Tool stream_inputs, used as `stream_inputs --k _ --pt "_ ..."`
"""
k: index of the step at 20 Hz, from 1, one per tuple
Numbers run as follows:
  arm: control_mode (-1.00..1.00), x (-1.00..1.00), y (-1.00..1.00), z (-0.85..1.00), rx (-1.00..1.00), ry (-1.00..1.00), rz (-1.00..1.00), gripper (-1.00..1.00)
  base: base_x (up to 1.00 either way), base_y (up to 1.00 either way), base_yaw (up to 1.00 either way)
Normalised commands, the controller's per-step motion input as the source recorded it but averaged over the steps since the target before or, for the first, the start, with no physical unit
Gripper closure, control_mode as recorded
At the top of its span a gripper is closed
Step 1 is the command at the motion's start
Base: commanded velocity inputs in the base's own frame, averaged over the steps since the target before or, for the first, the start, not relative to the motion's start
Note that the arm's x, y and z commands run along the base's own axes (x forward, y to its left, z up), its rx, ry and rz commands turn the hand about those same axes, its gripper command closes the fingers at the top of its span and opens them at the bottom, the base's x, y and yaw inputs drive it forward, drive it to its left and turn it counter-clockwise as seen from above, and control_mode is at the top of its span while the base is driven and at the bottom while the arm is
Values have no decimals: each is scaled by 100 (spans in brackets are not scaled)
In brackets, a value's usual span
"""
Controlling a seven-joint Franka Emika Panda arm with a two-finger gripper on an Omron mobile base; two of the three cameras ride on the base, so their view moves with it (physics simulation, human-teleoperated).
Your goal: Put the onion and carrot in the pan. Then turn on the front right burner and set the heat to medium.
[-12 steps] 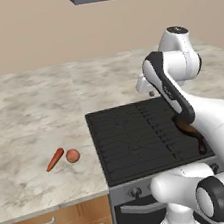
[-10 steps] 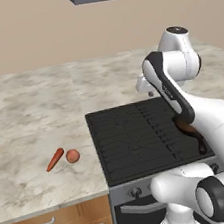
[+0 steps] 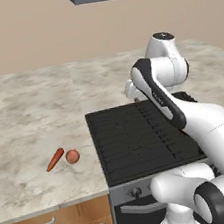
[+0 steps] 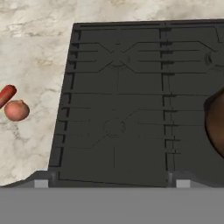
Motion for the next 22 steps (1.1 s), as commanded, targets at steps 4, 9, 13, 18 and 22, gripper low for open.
stream_inputs --k 4,9,13,18,22 --pt "-100 0 55 -27 8 7 0 -100 0 0 0" --pt "-100 0 58 -24 2 3 0 -100 0 0 0" --pt "-100 0 51 -30 0 0 0 -100 0 0 0" --pt "-100 0 48 -34 0 2 -2 -100 0 0 0" --pt "-100 0 42 -42 0 8 -6 -100 0 0 0"
